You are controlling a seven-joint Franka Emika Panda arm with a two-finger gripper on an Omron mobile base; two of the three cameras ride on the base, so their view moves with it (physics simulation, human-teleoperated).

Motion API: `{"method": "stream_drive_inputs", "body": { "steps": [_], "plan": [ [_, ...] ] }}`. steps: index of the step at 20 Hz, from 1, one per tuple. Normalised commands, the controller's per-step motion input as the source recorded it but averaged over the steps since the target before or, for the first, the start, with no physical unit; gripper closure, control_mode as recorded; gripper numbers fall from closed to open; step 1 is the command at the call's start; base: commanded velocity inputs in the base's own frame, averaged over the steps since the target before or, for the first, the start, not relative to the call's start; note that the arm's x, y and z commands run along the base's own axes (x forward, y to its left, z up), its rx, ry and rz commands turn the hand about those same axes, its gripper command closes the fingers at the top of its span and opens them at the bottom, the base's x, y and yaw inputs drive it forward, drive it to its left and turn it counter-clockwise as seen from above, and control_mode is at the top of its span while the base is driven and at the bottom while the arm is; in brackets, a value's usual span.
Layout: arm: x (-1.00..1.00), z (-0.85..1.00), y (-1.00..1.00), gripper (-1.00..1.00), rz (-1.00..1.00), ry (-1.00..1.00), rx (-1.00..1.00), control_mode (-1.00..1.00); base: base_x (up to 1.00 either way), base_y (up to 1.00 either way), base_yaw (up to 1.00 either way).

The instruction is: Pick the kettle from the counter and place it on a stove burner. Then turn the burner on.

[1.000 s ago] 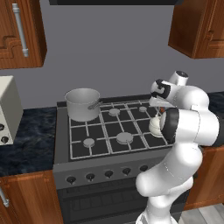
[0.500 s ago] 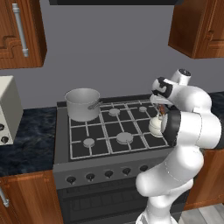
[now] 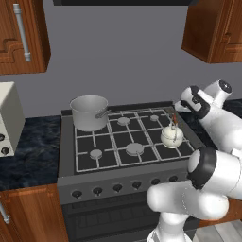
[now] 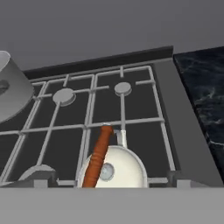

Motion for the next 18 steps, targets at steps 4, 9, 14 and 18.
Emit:
{"method": "stream_drive_inputs", "body": {
  "steps": [4, 9, 14, 18],
  "plan": [
    [-1.0, -0.04, -0.49, -1.0, 0.01, -0.32, 0.0, -1.0, 0.0, 0.0, 0.0],
    [-1.0, -0.43, -0.59, -1.0, 0.02, -0.21, 0.0, -1.0, 0.0, 0.0, 0.0],
    [-1.0, -0.8, -0.56, -1.0, 0.02, -0.13, 0.0, -1.0, 0.0, 0.0, 0.0],
    [-1.0, -0.94, -0.51, -1.0, 0.04, -0.11, 0.0, -1.0, 0.0, 0.0, 0.0]
  ]
}}
